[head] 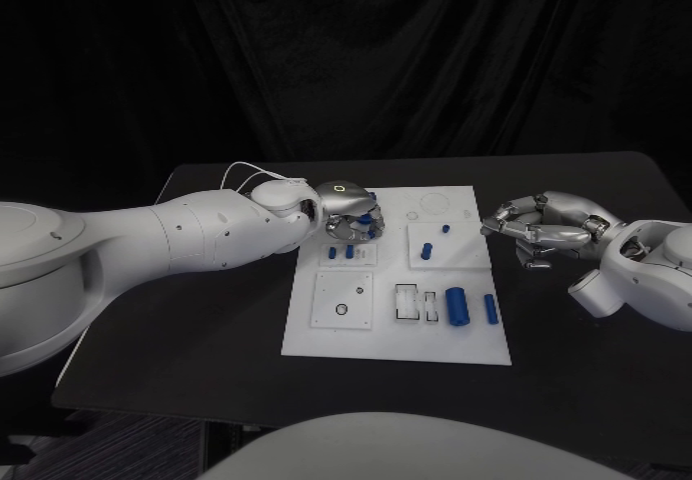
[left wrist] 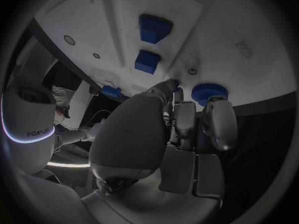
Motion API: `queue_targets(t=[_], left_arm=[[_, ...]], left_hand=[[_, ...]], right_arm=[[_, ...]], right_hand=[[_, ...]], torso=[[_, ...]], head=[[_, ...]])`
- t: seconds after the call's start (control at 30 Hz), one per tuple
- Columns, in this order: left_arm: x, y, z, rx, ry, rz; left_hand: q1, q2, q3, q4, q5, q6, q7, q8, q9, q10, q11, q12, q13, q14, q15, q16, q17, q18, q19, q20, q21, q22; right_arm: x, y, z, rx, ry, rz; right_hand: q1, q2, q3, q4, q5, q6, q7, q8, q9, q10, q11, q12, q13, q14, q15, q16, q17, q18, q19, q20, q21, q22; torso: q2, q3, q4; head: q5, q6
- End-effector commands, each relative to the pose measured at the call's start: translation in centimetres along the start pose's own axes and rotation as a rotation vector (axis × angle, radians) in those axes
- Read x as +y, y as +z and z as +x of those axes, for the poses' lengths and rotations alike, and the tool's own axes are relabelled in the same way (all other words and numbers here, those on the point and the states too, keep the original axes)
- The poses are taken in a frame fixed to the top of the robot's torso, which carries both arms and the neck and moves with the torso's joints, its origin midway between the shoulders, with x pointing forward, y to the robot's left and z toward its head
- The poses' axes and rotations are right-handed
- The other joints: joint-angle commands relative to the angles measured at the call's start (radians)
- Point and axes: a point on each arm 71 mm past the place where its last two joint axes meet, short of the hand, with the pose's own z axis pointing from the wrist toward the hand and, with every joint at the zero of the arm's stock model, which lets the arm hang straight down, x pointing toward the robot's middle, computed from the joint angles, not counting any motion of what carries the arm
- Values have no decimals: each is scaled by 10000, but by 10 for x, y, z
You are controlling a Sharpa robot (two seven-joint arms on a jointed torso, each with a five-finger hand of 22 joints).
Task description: Assemble the parts on the task board
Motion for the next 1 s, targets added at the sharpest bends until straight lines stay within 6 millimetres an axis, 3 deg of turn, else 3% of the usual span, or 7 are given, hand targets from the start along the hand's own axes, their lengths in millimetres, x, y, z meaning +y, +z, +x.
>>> queue_targets(t=[0.03, 0.3, 0.63, 1.0], left_arm=[[-2, -3, -5, -755, 259, 151], [-5, -17, -9, -1180, 253, 248], [3, -47, -32, -1353, 281, -131], [13, -62, -30, -763, 73, -662]], left_hand=[[12, 106, -6, -58, 43, 75, 10, 48, -1, 87, -9, 46, 5, 8, -61, 41, -37, -76, 62, 16, 37, 1735], [-48, 60, -39, -55, 27, 126, 35, 56, -12, 82, 15, 19, -20, -37, -52, -23, -169, -73, 57, 14, 20, 1729], [-157, 18, -78, -16, -73, 154, 58, 32, -49, 94, 18, -39, -82, -127, -36, -148, -397, -38, -22, 22, -164, 1676], [-178, 39, -68, -5, -139, 154, 69, 4, -79, 135, 20, -59, -115, -218, -27, -244, -557, -20, -73, 32, -265, 1648]], right_arm=[[-2, -1, 2, 124, 17, 112], [-3, -1, 1, 125, 22, 173], [-4, 0, 1, 164, 18, 280], [-4, 0, 1, 209, 23, 341]], right_hand=[[75, 3, 39, 0, 34, -39, 0, 44, 18, -53, 9, -58, 560, 303, -32, -42, 238, 13, -72, -2, -73, -9], [75, 4, 40, 0, 35, -39, 1, 44, 18, -57, 10, -59, 556, 304, -32, -41, 241, 14, -74, -2, -75, -10], [67, 2, 42, 7, 34, -38, 6, 45, 22, -73, 15, -67, 535, 296, -29, -57, 220, 16, -80, -1, -86, -15], [57, -2, 43, 15, 31, -35, 10, 46, 25, -86, 19, -73, 520, 287, -26, -72, 199, 19, -91, 2, -104, -25]], torso=[[-3, 2, 21], [-5, -3, 28], [-27, 7, 42], [-21, 20, 38]], head=[[-31, 2], [-46, 2], [-18, 2], [-12, 2]])
